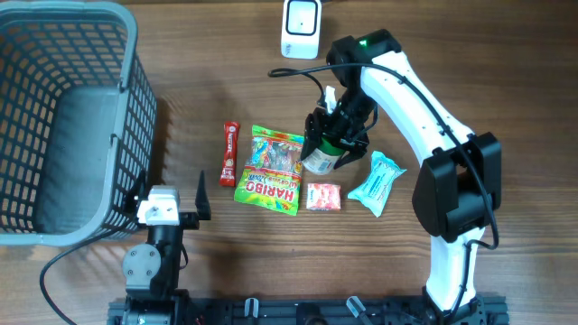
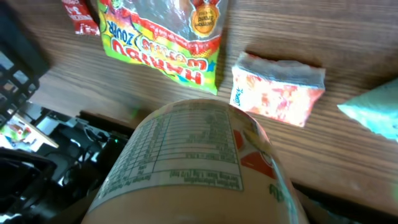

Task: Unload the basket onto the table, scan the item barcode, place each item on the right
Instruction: 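Lift the jar with the right gripper and hold it to the scanner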

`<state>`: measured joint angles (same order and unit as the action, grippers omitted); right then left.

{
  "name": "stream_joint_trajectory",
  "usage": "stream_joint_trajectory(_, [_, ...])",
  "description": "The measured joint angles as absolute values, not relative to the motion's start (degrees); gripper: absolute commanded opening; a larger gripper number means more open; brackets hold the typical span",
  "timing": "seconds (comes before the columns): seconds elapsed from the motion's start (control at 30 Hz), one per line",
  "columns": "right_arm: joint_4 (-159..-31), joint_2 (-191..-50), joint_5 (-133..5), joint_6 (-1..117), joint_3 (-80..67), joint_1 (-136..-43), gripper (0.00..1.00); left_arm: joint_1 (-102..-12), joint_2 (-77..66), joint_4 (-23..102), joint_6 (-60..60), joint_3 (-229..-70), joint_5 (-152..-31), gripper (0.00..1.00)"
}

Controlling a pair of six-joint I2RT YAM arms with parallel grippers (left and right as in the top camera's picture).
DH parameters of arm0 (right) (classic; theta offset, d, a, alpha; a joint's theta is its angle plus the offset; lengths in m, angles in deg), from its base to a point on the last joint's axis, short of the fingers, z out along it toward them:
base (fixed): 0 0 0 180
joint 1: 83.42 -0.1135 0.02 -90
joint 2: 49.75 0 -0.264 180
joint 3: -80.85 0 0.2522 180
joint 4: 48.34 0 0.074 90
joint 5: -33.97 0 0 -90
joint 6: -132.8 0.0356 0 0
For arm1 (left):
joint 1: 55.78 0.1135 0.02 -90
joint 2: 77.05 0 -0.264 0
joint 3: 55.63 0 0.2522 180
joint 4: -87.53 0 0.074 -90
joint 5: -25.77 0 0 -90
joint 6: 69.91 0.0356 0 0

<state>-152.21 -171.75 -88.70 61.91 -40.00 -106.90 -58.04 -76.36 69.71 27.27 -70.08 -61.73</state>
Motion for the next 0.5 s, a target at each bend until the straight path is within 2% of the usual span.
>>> stream_joint_trajectory(0.13, [-140.89,-171.75,-89.07,60.42,-40.77,-106.90,0.54,-58.04,-76.36,69.71,27.27,-70.08,-61.75,1.00])
stream_joint_trajectory(0.23, [-129.52,-171.68,-89.02,58.70,-41.51,-106.90,0.47,-58.04,-76.36,69.71,27.27,-70.08,-61.75,1.00])
stream_joint_trajectory(0.3, [-123.57,-171.66,-89.00,58.04,-41.62,-107.23,0.47,-58.04,-76.36,69.71,27.27,-70.08,-61.75,1.00])
stream_joint_trajectory(0.5, [-138.28,-168.03,-86.09,56.36,-41.88,-113.15,0.52,-58.04,-76.36,69.71,27.27,-70.08,-61.75,1.00])
